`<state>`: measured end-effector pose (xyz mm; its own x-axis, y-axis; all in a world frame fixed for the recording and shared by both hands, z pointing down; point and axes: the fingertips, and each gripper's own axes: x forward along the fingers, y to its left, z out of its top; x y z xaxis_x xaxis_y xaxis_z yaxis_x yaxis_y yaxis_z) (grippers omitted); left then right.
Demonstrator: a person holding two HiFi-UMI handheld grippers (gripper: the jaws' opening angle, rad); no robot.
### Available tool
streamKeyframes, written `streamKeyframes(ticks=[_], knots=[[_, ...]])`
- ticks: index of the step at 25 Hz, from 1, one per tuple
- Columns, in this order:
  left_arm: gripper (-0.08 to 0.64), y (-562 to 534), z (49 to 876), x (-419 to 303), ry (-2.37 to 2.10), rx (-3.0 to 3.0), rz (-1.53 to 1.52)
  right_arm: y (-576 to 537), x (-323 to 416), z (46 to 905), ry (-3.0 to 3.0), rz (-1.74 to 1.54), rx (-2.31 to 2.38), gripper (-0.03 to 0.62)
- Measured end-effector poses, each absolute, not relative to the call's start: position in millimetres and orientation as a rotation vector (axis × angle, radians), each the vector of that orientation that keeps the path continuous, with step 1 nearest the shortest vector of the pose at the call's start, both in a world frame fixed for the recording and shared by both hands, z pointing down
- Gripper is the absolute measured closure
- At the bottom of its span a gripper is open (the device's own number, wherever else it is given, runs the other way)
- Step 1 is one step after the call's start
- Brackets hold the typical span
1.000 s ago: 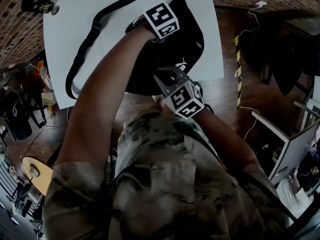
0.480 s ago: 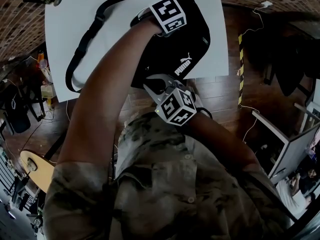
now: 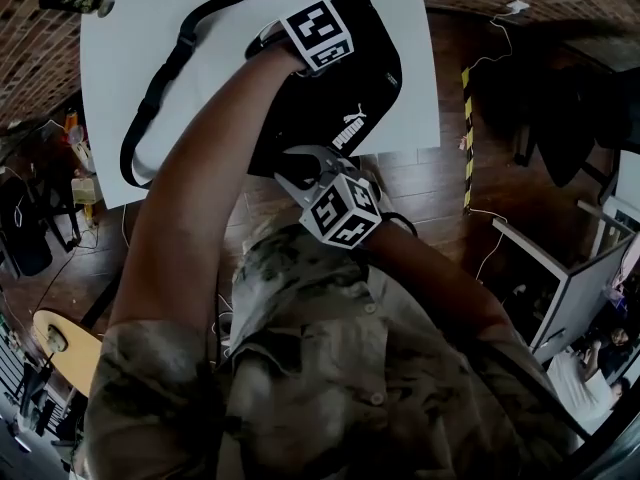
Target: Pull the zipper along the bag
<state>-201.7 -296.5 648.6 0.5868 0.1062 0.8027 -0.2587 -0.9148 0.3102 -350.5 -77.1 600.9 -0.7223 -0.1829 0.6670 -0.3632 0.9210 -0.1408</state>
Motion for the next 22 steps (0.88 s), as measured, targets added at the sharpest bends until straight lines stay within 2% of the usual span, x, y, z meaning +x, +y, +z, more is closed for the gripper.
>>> streamKeyframes(ticks=[4,9,16,22], knots=[[0.557,-299.5,635.9,-204.7,-0.241,2.504,1.285,-75.6,-317.9,589.2,-2.377,0.353,0.427,0.466],[0.558,-278.7,562.8,-207.8,-0.453,2.642,1.148,-62.0,-260.4,561.0,-2.426,0.432,0.448,0.466],[0.558,-196.5,404.9,-225.0,-1.004,2.690,0.626,-52.5,-145.8,515.2,-2.560,0.296,0.343,0.486],[0.558,-41.1,355.5,-199.7,-1.464,2.398,0.320,-21.0,-37.3,472.4,-2.656,0.181,0.248,0.494]])
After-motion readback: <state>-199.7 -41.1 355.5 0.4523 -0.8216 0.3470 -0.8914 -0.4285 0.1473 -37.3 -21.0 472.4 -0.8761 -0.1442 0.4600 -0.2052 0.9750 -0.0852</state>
